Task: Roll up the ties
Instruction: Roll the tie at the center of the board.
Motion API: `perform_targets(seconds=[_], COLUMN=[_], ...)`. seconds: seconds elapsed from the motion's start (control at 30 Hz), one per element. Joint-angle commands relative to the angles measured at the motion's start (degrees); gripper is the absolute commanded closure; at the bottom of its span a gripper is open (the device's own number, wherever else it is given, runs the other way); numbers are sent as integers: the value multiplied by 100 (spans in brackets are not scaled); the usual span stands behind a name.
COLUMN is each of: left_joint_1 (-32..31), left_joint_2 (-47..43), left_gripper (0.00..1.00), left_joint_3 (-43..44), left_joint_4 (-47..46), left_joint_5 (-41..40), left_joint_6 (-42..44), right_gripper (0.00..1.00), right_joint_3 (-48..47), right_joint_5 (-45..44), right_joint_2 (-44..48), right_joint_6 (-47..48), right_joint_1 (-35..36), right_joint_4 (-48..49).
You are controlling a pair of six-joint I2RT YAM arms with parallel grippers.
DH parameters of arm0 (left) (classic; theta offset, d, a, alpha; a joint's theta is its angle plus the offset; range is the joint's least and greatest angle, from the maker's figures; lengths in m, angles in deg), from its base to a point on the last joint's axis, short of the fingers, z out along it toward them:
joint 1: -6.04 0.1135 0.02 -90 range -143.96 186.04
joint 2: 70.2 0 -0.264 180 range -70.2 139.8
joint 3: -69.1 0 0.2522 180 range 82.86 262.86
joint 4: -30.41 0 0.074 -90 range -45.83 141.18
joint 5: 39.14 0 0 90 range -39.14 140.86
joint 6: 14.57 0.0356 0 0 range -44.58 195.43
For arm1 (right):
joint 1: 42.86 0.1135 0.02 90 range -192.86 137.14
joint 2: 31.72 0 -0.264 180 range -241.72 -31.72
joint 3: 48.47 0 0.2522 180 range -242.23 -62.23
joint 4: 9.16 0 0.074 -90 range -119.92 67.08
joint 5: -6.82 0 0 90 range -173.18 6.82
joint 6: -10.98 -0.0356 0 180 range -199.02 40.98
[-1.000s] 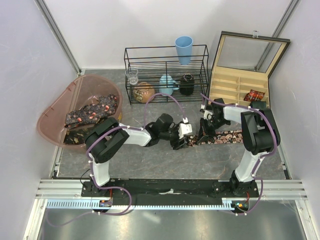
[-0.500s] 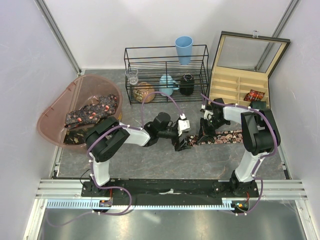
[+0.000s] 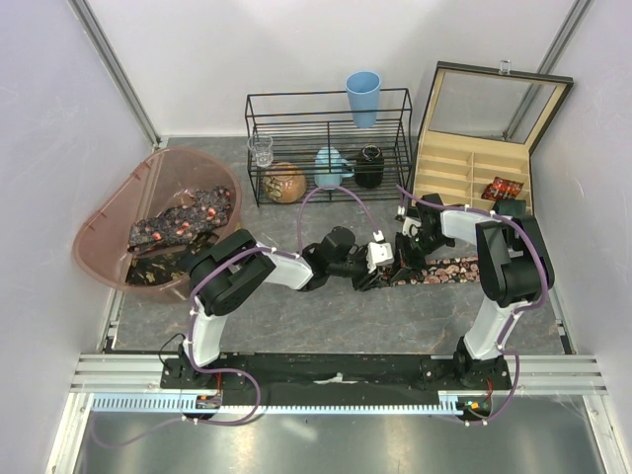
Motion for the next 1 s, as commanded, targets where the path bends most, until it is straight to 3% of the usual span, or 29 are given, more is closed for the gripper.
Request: perform_targets(seconds=[0.0, 0.1, 0.13, 0.23, 0.53, 0.77, 0.97], left_joint_1=[-24, -16, -7, 11, 46, 169, 178], left_joint_2=[-51, -166, -175, -298, -386, -851, -852], left_gripper=[74, 86, 89, 93, 95, 94, 94], left_joint_3=[-14, -260, -331, -560, -578, -499, -349], left_joint_4=[321, 532, 585, 585, 533, 111, 321], left_joint_5=[-391, -435, -435, -348, -277, -435, -435], left_joint_6=[317, 485, 537, 573, 468, -147, -35], right_gripper=[100, 90, 79, 74, 75, 76, 77], right_joint_3=[61, -202, -359, -571, -212, -202, -220], right_joint_5=[-384, -208, -94, 48, -733, -1550, -1604], right_joint_2=[208, 376, 411, 552, 79, -230, -291], right_joint_6=[237, 404, 474, 554, 694, 695, 695], right_joint_1=[20, -33, -111, -305, -376, -376, -367], right_joint_4=[289, -132, -255, -589, -301, -283, -283])
